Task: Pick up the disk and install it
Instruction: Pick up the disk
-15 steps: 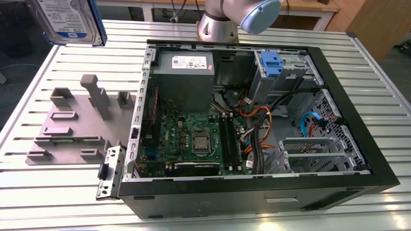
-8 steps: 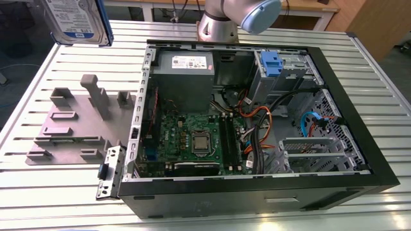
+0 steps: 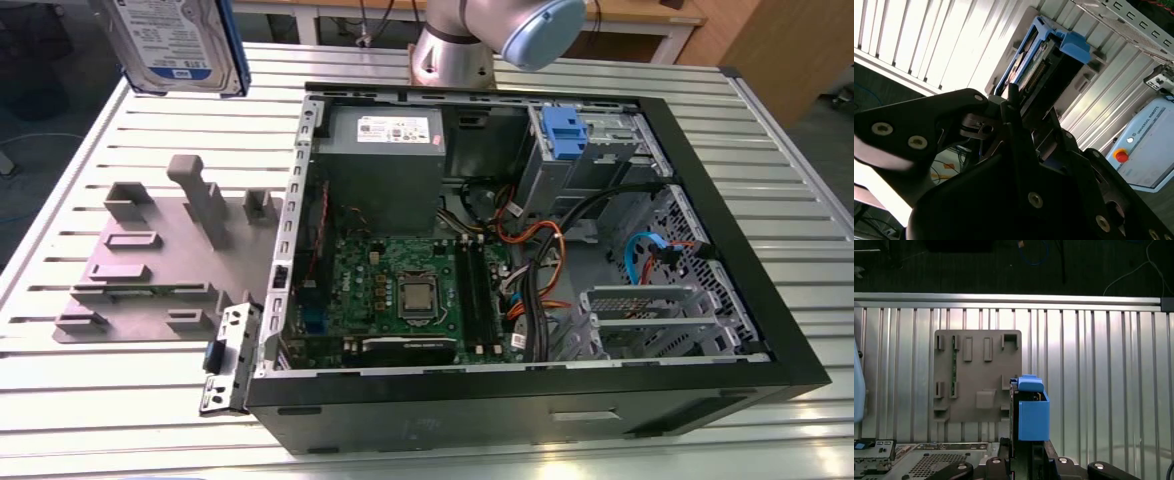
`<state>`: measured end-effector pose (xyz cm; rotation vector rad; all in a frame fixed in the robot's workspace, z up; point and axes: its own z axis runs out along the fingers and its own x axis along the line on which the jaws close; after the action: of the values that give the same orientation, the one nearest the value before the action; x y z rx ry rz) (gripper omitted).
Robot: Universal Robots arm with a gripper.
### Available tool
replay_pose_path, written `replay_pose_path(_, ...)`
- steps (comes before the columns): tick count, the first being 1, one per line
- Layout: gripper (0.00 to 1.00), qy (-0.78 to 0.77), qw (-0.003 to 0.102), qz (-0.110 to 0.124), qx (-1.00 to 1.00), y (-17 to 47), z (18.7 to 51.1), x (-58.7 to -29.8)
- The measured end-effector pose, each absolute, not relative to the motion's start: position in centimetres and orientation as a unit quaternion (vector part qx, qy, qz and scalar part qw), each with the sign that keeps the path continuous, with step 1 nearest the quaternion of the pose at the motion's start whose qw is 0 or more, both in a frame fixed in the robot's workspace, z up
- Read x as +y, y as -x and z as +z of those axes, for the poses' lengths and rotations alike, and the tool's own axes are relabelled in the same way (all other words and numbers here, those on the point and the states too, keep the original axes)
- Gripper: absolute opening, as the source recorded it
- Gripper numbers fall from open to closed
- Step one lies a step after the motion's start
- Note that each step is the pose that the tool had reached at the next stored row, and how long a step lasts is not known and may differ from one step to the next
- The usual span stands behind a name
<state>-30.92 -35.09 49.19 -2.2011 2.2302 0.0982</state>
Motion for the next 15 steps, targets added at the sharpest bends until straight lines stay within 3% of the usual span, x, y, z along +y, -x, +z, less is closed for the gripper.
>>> replay_pose_path(15,0.35,0.702,0.003,0.031,0.711,27.9,49.2,-35.1)
